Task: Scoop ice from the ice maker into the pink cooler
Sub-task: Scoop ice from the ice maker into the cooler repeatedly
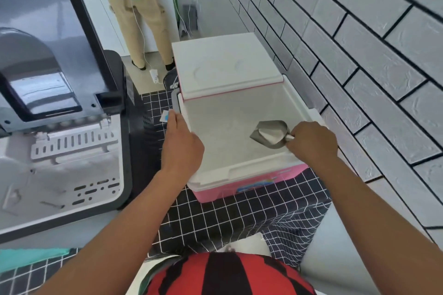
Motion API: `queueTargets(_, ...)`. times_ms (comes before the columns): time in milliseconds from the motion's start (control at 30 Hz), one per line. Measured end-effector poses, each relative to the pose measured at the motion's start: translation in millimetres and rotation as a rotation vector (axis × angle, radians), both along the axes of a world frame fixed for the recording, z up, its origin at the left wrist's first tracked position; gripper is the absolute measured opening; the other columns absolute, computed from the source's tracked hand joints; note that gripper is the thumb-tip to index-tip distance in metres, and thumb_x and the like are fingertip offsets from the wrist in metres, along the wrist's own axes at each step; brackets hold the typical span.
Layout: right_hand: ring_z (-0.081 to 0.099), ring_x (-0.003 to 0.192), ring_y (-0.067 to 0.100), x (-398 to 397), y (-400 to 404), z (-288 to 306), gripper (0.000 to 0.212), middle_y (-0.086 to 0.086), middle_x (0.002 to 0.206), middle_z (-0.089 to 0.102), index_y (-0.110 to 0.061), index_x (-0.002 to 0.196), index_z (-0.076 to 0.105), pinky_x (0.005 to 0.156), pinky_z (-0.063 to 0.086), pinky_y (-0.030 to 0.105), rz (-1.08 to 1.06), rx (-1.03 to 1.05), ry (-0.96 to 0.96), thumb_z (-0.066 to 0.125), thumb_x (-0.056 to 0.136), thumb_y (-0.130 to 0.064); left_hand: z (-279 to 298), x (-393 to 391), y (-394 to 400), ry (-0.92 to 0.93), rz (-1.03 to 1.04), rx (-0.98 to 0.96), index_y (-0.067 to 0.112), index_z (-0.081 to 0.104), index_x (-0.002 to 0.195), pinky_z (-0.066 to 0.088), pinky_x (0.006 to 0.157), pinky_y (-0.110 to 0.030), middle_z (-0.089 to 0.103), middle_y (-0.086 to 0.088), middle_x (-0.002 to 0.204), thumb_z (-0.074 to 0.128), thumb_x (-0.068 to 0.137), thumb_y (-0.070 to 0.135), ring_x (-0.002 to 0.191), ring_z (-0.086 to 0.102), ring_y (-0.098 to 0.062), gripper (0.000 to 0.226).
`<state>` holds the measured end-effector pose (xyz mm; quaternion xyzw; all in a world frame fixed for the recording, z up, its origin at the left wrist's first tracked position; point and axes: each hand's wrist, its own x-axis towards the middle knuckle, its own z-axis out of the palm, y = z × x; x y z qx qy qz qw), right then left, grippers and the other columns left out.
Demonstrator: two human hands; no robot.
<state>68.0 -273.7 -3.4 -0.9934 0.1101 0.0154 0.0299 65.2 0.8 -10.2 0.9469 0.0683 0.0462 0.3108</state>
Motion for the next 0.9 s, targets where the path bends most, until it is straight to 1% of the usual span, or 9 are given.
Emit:
queueTargets(100, 0.048, 0.055, 0.024, -1.8, -0.7, -4.8, 0.019, 0.002, 0.063, 0.055, -0.016, 0.067, 0.061, 0.05, 0.03, 0.024, 0.001, 0.004, -0.024, 0.061, 0.081, -0.028, -3.1, 0.0, 1.8, -0.008, -0.02, 0.072, -0.003, 0.028, 0.145, 0.038, 0.107, -0.048, 0.025, -0.015, 0.154, 0.044, 0.093, 0.009, 0.136, 0.033, -0.038, 0.055)
queueTargets(200, 0.047, 0.052, 0.022, -3.3, -2.9, -3.8, 0.014, 0.0, 0.061, 0.056, -0.017, 0.066, 0.063, 0.046, 0.025, 0.023, 0.015, 0.02, -0.021, 0.062, 0.078, -0.025, -6.4, -0.5, 4.6, 0.0, -0.067, 0.166, -0.007, 0.014, 0.15, 0.024, 0.118, -0.037, 0.011, -0.017, 0.16, 0.043, 0.096, 0.013, 0.147, 0.015, -0.027, 0.064)
queueTargets(267, 0.05, 0.052, 0.022, -4.1, -3.7, -0.5, 0.018, 0.0, 0.061, 0.059, -0.018, 0.063, 0.062, 0.046, 0.026, 0.023, 0.032, 0.074, -0.01, 0.063, 0.078, -0.028, -4.0, -0.2, 6.0, 0.024, -0.064, 0.137, -0.005, 0.014, 0.15, 0.025, 0.117, -0.037, 0.011, -0.015, 0.161, 0.045, 0.096, 0.015, 0.147, 0.017, -0.026, 0.066)
queueTargets(333, 0.052, 0.051, 0.02, -5.5, -0.7, 6.3, 0.03, -0.002, 0.054, 0.057, -0.019, 0.054, 0.057, 0.046, 0.028, 0.024, 0.057, 0.22, 0.005, 0.065, 0.079, -0.034, 4.9, -0.3, 10.6, 0.047, -0.085, 0.071, -0.002, 0.028, 0.144, 0.036, 0.109, -0.037, 0.026, -0.01, 0.154, 0.047, 0.095, 0.018, 0.139, 0.032, -0.026, 0.056)
queueTargets(433, 0.051, 0.048, 0.017, -7.8, 17.4, 24.4, 0.04, -0.001, 0.047, 0.054, -0.017, 0.05, 0.056, 0.048, 0.034, 0.027, 0.129, 0.406, 0.001, 0.068, 0.08, -0.041, 26.6, -3.5, 28.8, -0.032, -0.13, -0.064, 0.012, 0.051, 0.114, 0.044, 0.091, -0.032, 0.051, 0.003, 0.122, 0.049, 0.095, 0.021, 0.118, 0.051, -0.021, 0.022)
queueTargets(533, 0.053, 0.054, 0.02, -8.1, 49.9, 51.4, 0.035, 0.001, 0.052, 0.058, -0.016, 0.059, 0.063, 0.052, 0.036, 0.029, 0.254, 0.461, -0.031, 0.067, 0.08, -0.044, 50.8, -15.2, 64.8, -0.209, -0.132, -0.068, 0.018, 0.052, 0.136, 0.036, 0.109, -0.033, 0.052, 0.003, 0.138, 0.052, 0.096, 0.024, 0.127, 0.045, -0.011, 0.04)
queueTargets(667, 0.056, 0.063, 0.028, -6.4, 106.4, 86.2, 0.037, 0.012, 0.067, 0.062, -0.008, 0.074, 0.066, 0.054, 0.042, 0.031, 0.375, 0.527, -0.04, 0.067, 0.078, -0.045, 65.8, -33.8, 132.0, -0.363, 0.009, -0.143, 0.023, 0.061, 0.128, 0.041, 0.1, -0.028, 0.058, 0.013, 0.125, 0.051, 0.093, 0.027, 0.115, 0.052, -0.002, 0.037)
queueTargets(800, 0.063, 0.076, 0.025, -7.7, 173.6, 108.5, 0.038, 0.011, 0.08, 0.069, -0.008, 0.086, 0.071, 0.066, 0.049, 0.031, 0.54, 0.506, 0.038, 0.067, 0.08, -0.046, 58.7, -59.4, 204.0, -0.342, 0.152, -0.083, 0.02, 0.061, 0.128, 0.039, 0.095, -0.014, 0.062, 0.001, 0.127, 0.051, 0.094, 0.022, 0.118, 0.055, -0.012, 0.035)
queueTargets(900, 0.059, 0.064, 0.008, -10.7, 225.0, 122.6, 0.019, -0.006, 0.069, 0.067, -0.026, 0.078, 0.074, 0.063, 0.05, 0.032, 0.657, 0.44, 0.056, 0.065, 0.083, -0.042, 50.2, -78.5, 252.9, -0.25, 0.214, 0.033, 0.01, 0.057, 0.131, 0.034, 0.103, -0.024, 0.055, -0.009, 0.137, 0.048, 0.093, 0.018, 0.125, 0.051, -0.023, 0.04)
